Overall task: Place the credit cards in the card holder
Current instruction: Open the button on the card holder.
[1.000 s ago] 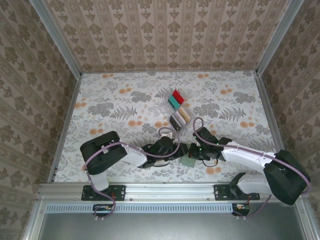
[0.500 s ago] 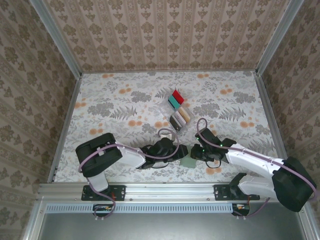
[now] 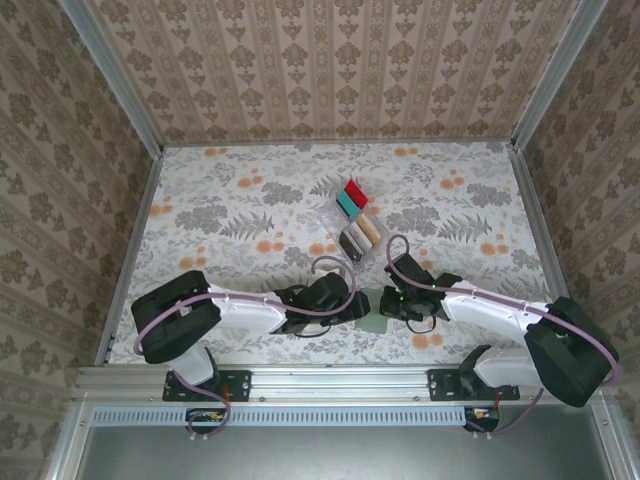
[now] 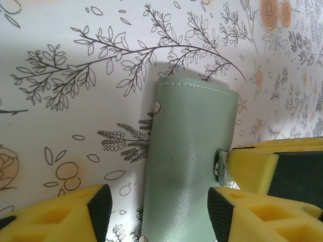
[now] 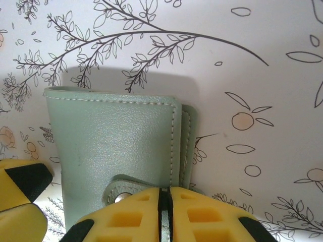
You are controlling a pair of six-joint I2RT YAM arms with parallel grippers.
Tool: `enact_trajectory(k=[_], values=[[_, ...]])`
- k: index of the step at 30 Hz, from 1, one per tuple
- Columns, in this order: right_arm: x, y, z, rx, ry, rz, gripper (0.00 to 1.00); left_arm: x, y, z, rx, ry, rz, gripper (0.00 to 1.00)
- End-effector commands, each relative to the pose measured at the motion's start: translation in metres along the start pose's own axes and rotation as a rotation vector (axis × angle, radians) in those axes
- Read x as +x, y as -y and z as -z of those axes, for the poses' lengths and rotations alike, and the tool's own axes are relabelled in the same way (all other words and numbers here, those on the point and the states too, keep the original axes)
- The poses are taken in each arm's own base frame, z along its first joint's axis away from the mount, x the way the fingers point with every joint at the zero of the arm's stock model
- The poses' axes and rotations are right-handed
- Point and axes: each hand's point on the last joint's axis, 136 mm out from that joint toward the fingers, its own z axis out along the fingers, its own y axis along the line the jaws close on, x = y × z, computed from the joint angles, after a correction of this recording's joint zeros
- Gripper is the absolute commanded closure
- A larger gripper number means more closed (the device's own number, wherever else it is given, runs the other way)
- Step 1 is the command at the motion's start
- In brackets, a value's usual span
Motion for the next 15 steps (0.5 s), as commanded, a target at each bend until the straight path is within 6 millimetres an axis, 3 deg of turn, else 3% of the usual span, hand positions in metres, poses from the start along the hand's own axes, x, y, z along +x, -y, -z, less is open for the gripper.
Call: enact_trajectory(k=[1, 8, 15], values=[[0.019, 0.020, -0.013, 0.045, -0.065, -0.020, 0.87, 0.006, 0.004, -0.006, 0.009, -0.043, -0.039, 0.39], [0.022, 0.015, -0.016, 0.019, -0.083, -0.014, 0.87, 0.013, 0.018, -0.022, 0.072, -0.086, -0.032, 0.50], [0.022, 0.018, -0.019, 0.035, -0.088, -0.014, 0.86, 0.005, 0.021, -0.012, 0.091, -0.037, -0.023, 0.67]])
